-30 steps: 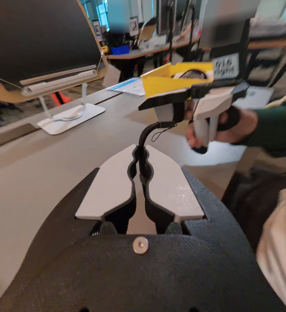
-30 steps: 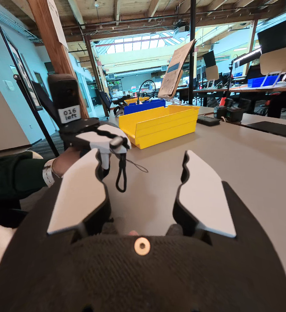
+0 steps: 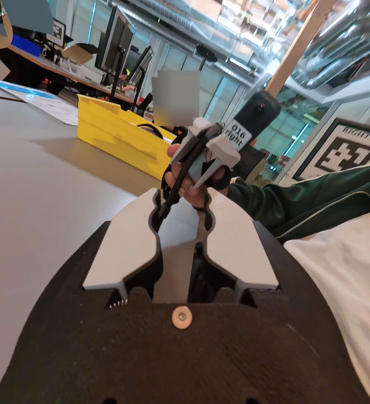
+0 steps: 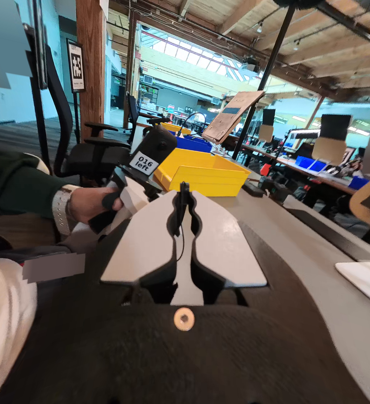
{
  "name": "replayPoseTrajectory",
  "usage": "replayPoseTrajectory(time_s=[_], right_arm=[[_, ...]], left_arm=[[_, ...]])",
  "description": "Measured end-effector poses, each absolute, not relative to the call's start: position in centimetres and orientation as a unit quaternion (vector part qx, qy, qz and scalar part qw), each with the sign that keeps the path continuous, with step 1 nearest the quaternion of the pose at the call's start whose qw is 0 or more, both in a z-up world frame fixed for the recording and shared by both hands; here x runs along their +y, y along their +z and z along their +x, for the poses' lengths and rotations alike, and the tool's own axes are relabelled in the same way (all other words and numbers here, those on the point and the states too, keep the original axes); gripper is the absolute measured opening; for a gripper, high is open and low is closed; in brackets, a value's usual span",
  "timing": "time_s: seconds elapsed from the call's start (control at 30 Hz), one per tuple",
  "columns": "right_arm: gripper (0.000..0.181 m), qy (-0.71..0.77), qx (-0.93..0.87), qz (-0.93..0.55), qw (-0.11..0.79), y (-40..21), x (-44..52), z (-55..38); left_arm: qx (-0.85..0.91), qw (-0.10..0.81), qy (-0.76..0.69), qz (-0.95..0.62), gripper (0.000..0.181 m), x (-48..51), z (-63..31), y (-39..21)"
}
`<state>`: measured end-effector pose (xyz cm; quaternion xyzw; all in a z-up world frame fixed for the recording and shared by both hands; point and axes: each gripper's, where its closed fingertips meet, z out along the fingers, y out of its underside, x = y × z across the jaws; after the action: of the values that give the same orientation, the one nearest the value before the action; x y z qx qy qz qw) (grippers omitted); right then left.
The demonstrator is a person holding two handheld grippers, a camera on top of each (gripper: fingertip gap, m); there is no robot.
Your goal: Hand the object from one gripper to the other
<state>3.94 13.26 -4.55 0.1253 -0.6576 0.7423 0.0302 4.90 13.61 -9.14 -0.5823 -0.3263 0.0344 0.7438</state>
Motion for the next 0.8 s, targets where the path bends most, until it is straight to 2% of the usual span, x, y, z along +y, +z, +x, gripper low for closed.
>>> replayPoseTrajectory(time_s=[0.17, 0.3, 0.37, 0.4, 0.47, 0.53, 0.7, 0.8], right_arm=[[0.008, 0.746, -0.659, 0.087, -0.042, -4.3, 13.7, 3.5], [0.008, 0.740, -0.665, 0.082, -0.064, -4.6, 13.6, 3.6], [0.008, 0.743, -0.661, 0.078, -0.069, -4.6, 13.4, 3.5], [0.021, 0.748, -0.657, 0.071, -0.069, -4.7, 13.2, 3.3], [0.062, 0.757, -0.648, 0.047, -0.073, -4.8, 12.7, 2.7], [0.084, 0.757, -0.647, 0.018, -0.087, -5.1, 12.3, 2.0], [0.102, 0.740, -0.653, -0.048, -0.155, -6.7, 11.8, 0.6], [0.095, 0.705, -0.682, -0.051, -0.186, -8.3, 11.2, 1.2]], left_arm=[[-0.333, 0.685, 0.054, -0.646, 0.032, 14.2, 4.7, -11.5], [-0.333, 0.643, 0.064, -0.687, 0.004, 14.9, 5.0, -12.8], [-0.328, 0.632, 0.075, -0.698, 0.004, 15.2, 5.1, -12.8], [-0.324, 0.631, 0.077, -0.701, 0.004, 15.3, 5.2, -12.7], [-0.318, 0.643, 0.077, -0.692, 0.004, 15.5, 5.3, -12.0], [-0.316, 0.659, 0.075, -0.678, 0.004, 15.4, 5.3, -11.4], [-0.324, 0.702, 0.075, -0.629, 0.004, 14.0, 5.1, -9.7], [-0.342, 0.737, 0.073, -0.579, 0.004, 12.4, 4.9, -8.3]])
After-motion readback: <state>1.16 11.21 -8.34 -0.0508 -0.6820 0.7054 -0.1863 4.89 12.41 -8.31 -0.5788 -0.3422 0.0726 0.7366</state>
